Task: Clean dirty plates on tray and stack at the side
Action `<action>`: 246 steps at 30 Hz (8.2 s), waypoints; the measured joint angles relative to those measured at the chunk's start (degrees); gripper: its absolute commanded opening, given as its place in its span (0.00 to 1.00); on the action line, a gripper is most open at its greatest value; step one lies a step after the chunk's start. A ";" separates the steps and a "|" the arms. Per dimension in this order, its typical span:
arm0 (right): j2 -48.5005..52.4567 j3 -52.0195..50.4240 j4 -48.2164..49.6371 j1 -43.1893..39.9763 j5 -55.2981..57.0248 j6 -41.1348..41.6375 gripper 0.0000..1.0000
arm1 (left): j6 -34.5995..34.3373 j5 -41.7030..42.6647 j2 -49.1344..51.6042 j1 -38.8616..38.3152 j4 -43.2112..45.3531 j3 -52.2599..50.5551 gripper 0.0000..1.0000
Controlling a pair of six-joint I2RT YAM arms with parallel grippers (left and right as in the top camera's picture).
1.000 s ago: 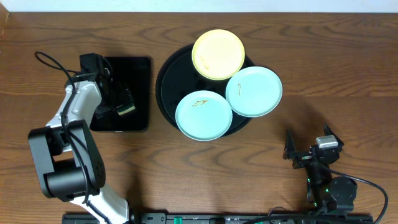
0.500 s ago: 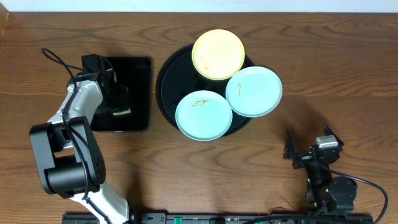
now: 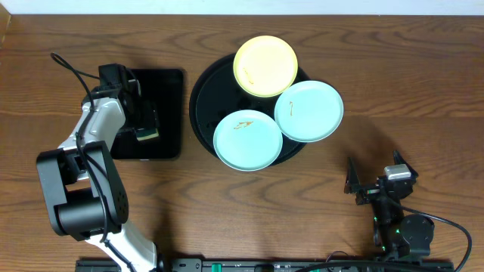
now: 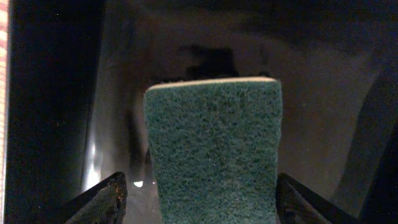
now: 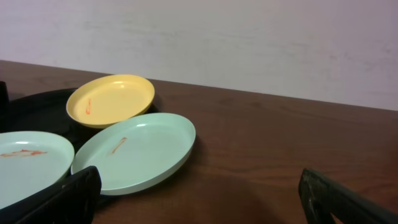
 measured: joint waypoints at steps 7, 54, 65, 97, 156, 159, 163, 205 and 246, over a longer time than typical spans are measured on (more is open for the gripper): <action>0.00 0.00 0.02 0.00 0.00 0.00 0.99 | -0.63 -0.02 0.00 0.00 0.20 -0.11 0.76; 0.00 0.00 0.04 0.00 -0.61 0.85 0.99 | -2.10 3.26 -0.02 0.02 0.33 -1.29 0.08; 0.85 3.34 -6.32 0.00 -2.12 4.11 0.99 | -3.89 3.28 -13.92 0.02 -0.83 -1.33 0.07; 61.20 61.81 -54.71 4.09 -23.71 6.99 0.96 | -9.35 3.48 -8.48 0.00 -6.62 -1.29 0.31; 61.18 61.81 -56.48 4.57 -20.44 1.79 0.99 | -8.09 4.81 -8.46 -0.04 0.59 1.01 0.74; 61.18 61.81 -56.85 4.59 -20.44 1.77 0.99 | -8.09 4.81 -7.93 -0.04 0.00 0.92 0.74; 61.18 61.81 -56.85 4.57 -20.44 1.77 0.99 | -8.09 4.81 -6.12 -0.04 -0.52 0.66 0.74; 61.18 61.81 -57.24 4.59 -20.28 1.77 0.99 | 0.07 2.38 3.87 -0.22 18.12 0.07 0.80; 85.55 57.18 -35.71 27.30 -7.78 25.73 0.46 | 0.46 6.54 5.01 -0.22 12.76 0.07 0.74</action>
